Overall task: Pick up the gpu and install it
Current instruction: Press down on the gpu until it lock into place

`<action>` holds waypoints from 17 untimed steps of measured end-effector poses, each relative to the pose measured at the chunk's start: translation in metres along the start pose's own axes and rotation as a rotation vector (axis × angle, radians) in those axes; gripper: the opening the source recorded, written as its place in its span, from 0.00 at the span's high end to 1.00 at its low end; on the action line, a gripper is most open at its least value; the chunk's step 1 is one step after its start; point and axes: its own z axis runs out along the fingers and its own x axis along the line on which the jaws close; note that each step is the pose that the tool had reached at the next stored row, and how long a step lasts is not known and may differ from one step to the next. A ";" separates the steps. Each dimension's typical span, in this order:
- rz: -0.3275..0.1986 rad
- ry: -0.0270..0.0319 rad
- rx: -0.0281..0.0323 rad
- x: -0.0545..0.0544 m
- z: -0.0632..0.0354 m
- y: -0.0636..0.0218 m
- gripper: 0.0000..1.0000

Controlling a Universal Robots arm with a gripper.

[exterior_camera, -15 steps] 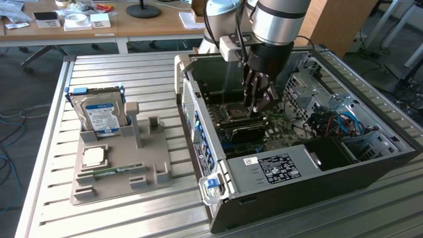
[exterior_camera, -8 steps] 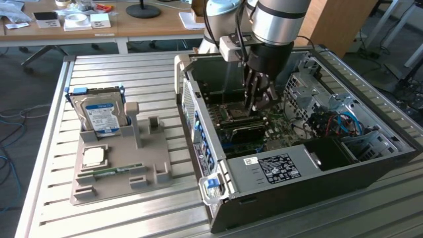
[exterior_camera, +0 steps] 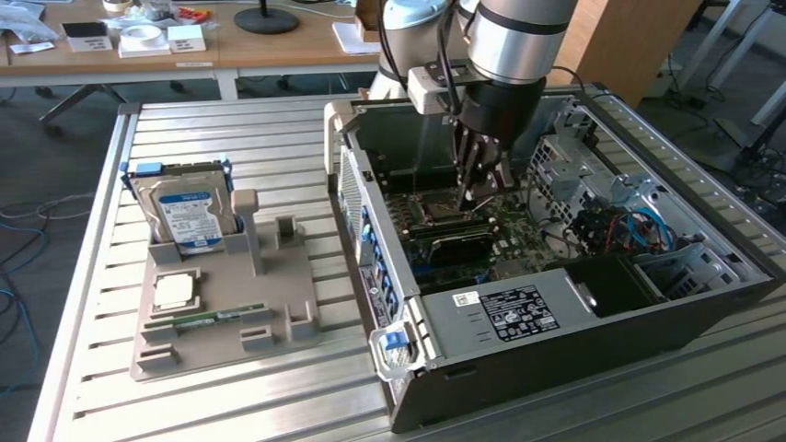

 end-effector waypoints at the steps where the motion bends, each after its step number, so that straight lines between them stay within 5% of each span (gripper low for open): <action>1: 0.000 0.0000 0.0000 0.000 0.0000 0.0000 0.89; 11: 0.000 -0.0019 0.0001 -0.003 0.0014 -0.0001 0.89; 14: 0.000 -0.0019 0.0000 -0.004 0.0218 0.0002 0.89; 17: 0.000 -0.0018 0.0000 -0.004 0.0273 0.0003 0.89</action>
